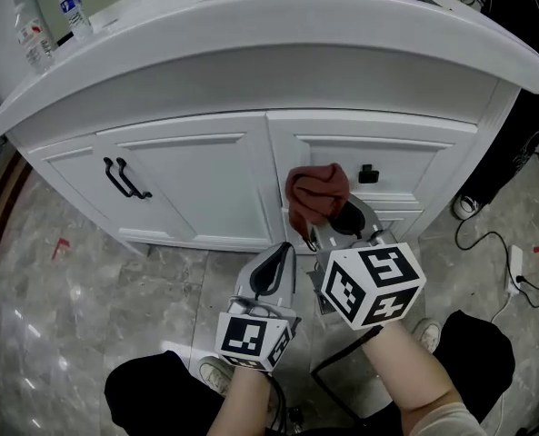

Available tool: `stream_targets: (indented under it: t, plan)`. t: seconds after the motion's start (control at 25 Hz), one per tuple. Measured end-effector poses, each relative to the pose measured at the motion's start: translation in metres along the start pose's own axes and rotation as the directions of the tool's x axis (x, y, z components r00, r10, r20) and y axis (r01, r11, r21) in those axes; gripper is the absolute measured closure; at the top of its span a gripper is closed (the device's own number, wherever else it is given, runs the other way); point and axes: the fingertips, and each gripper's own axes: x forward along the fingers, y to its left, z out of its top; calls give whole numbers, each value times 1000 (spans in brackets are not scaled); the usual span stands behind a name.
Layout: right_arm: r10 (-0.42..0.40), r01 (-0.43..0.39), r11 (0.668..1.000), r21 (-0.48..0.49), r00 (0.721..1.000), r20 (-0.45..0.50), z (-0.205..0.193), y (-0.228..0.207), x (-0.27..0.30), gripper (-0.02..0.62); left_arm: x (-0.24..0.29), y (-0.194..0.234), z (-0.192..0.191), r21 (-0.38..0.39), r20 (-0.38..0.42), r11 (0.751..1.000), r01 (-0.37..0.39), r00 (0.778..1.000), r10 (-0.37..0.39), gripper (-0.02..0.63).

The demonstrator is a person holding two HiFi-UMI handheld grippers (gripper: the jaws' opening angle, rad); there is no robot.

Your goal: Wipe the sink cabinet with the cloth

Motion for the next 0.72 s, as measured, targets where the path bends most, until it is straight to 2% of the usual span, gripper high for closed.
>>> stream_targets:
  t: [0.12, 0.36, 0.6, 0.72]
  plan:
    - [31, -31, 999, 14, 999, -21, -7, 14, 23, 514, -3, 16, 2, 0, 1, 1000, -23, 1000, 23, 606]
    - [32, -31, 999, 26, 999, -25, -7, 18, 34, 513, -1, 29, 11, -5, 16, 999, -33, 999, 33, 606]
    - [-45, 45, 999, -1, 998, -48, -5, -1, 24, 512, 8, 23, 1, -30, 17, 999, -18, 1000, 19, 606]
    - [-114, 114, 994, -4, 993, -36, -2, -18, 16, 514, 11, 16, 3, -32, 18, 999, -7, 1000, 8, 605]
